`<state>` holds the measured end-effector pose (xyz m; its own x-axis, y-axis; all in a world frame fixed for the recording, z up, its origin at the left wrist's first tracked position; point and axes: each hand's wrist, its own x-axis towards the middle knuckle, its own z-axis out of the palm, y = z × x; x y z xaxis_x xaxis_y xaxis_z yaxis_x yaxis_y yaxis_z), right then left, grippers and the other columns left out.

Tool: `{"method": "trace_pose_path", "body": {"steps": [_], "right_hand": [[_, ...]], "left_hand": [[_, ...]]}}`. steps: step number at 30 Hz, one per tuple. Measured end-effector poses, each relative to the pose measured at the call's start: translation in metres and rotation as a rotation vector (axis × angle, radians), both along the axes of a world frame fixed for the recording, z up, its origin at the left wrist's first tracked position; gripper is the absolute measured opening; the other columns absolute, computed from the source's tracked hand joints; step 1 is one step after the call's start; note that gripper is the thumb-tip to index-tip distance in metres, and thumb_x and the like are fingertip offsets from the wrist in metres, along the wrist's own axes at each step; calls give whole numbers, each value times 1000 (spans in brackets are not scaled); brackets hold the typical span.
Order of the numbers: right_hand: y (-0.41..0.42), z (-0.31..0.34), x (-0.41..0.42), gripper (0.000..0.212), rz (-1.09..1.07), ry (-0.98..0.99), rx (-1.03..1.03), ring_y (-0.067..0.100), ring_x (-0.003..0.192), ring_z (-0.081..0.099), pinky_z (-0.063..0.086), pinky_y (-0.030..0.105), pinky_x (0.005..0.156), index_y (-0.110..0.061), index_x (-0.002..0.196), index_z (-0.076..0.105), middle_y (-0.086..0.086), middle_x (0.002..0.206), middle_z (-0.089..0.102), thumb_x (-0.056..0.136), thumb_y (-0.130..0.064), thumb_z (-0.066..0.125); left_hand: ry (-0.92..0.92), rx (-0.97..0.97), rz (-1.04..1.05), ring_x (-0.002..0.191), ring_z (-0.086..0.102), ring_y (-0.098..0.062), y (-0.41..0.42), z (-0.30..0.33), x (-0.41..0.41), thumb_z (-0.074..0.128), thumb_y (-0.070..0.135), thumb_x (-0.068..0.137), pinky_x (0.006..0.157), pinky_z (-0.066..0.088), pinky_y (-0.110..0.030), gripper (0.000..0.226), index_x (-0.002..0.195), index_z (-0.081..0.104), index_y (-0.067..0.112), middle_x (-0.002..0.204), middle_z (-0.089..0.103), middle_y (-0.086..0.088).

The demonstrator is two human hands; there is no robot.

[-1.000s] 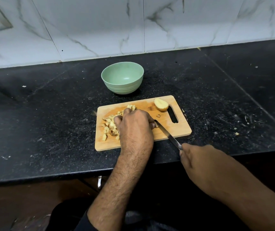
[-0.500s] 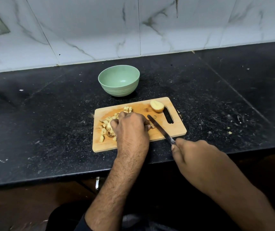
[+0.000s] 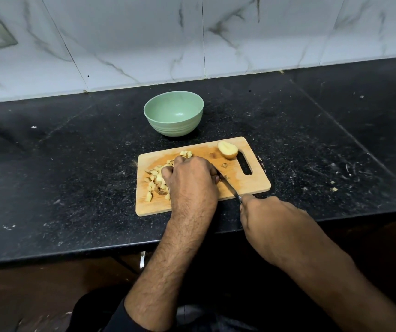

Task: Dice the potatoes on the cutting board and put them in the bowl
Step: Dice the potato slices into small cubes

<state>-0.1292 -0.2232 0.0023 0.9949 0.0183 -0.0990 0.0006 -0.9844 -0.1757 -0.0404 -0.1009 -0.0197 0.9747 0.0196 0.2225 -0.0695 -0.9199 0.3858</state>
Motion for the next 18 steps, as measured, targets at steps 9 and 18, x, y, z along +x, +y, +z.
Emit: {"method": "trace_pose_path", "body": {"steps": [9,18], "right_hand": [[-2,0,11,24,25,4,-69,24,75,52,40,34,64,-23,119,55,-1,82,52,104,-25,37],[-16,10,-17,19,17,151,9,18,75,54,45,35,69,-28,104,48,-6,78,52,107,-33,30]], "left_hand": [[30,-17,14,111,44,-16,0,2,4,71,30,89,90,23,-39,5,90,76,29,94,69,9],[5,6,8,110,44,-17,0,-1,2,72,33,89,88,23,-39,8,94,75,27,95,67,9]]}}
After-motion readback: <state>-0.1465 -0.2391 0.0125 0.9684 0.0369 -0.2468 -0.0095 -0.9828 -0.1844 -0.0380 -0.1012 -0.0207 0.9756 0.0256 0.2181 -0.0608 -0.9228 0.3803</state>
